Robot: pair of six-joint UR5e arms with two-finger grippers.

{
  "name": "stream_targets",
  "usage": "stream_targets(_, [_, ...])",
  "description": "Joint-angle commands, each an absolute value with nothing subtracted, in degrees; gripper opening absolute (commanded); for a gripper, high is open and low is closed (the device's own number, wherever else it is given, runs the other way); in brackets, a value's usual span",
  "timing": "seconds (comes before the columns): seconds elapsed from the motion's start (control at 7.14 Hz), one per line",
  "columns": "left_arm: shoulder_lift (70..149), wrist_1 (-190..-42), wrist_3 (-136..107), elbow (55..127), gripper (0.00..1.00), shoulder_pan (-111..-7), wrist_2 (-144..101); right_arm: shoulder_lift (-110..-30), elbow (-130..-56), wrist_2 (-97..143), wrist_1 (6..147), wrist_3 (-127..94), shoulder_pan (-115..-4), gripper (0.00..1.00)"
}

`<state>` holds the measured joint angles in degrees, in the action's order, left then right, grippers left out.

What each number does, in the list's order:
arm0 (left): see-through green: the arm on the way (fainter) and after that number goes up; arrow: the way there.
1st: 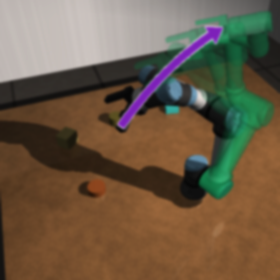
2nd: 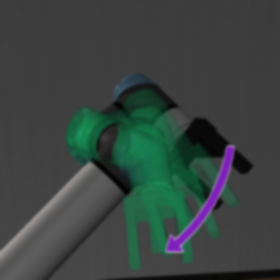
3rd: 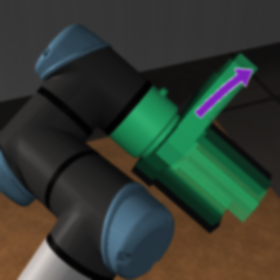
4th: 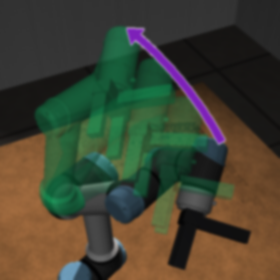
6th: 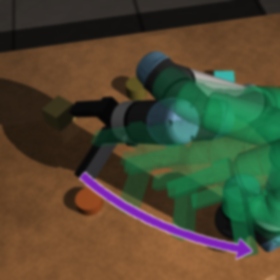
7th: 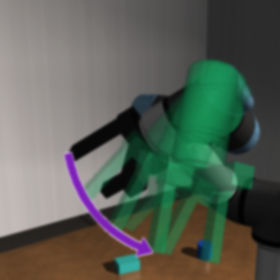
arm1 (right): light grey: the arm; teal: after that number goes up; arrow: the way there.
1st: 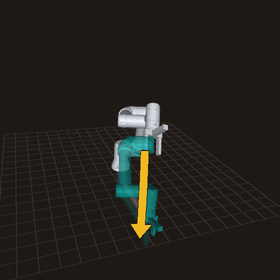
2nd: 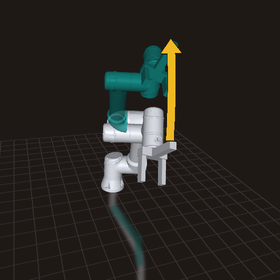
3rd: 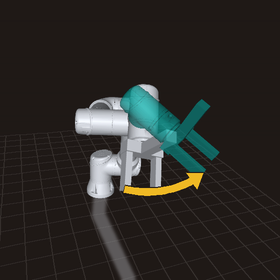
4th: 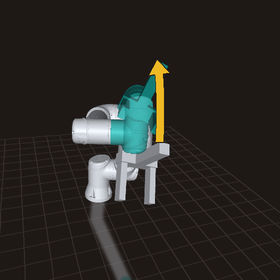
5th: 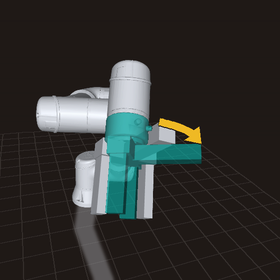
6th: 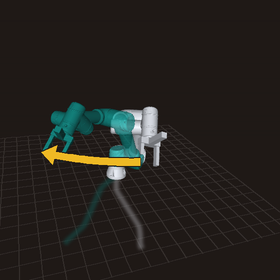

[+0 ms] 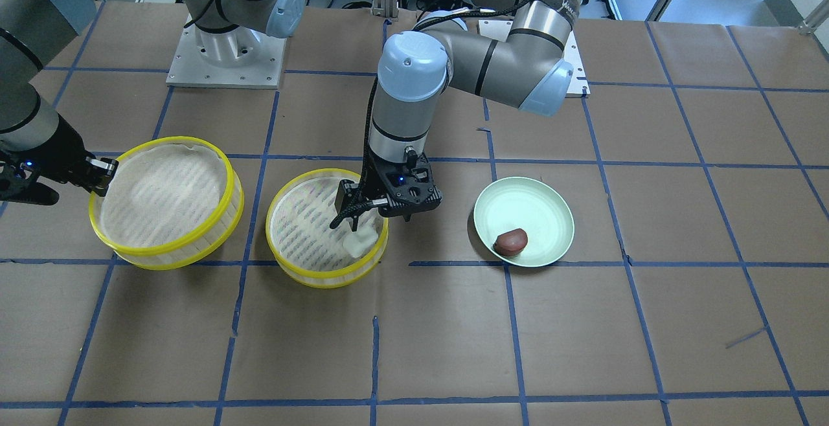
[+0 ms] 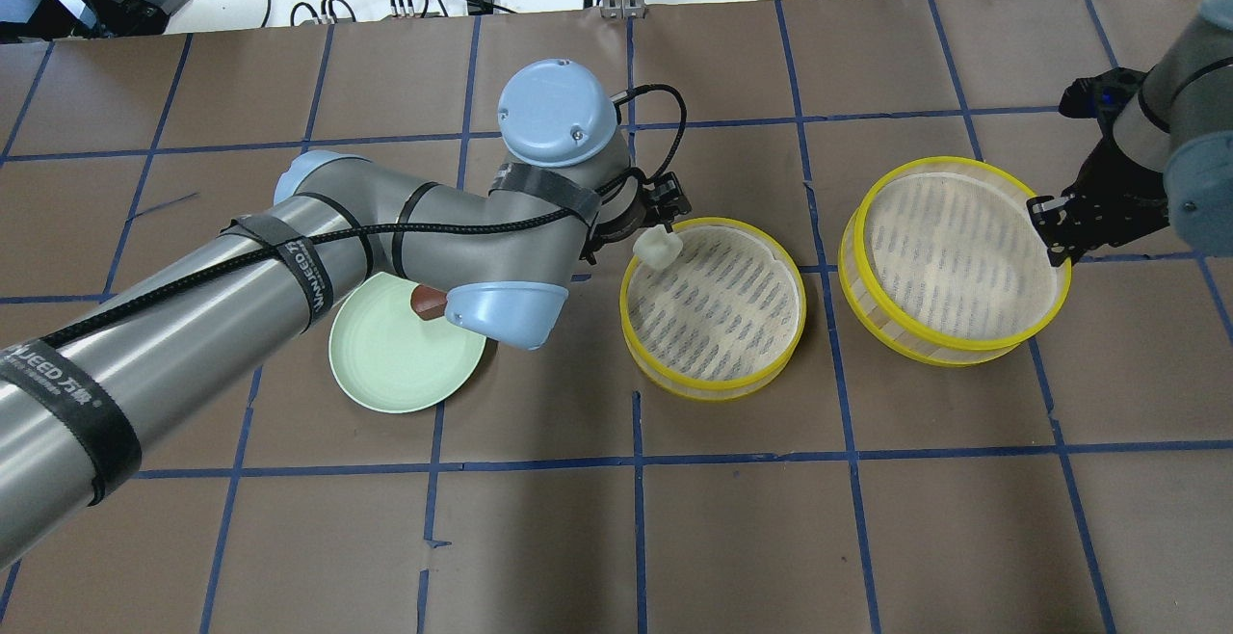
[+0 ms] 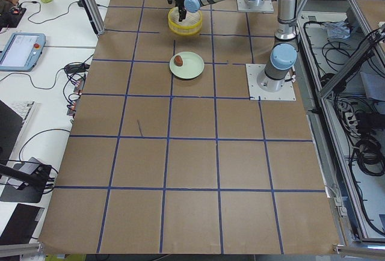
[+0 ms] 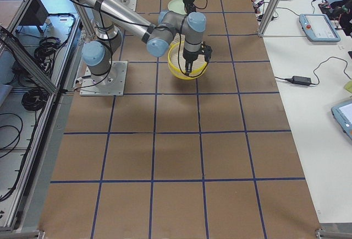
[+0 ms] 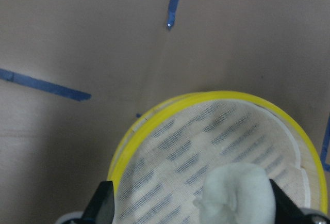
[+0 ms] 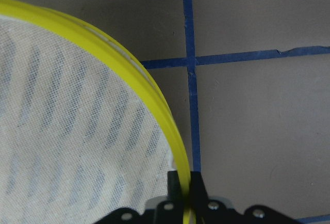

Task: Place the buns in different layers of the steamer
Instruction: 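Withdraw the left gripper while the right gripper lifts the top tier back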

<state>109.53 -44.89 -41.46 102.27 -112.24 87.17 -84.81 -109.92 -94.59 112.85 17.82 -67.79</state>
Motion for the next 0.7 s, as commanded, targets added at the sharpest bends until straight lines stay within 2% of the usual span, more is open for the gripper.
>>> stream_targets(0.0, [110.13,-45.53,-49.25,101.96,1.0,-114.59,86.75,-84.73,-109.95,-94.57,112.85,17.84,-67.85,0.07])
stream_targets(0.28, [109.25,-45.18,-39.56,101.16,1.0,-114.01,87.62,-84.47,-109.34,-94.05,113.03,15.4,-69.24,0.07])
stream_targets(0.56, [106.8,-49.2,-22.06,102.03,1.0,-101.49,87.02,-82.11,-105.06,-94.04,110.15,9.09,-78.96,0.07])
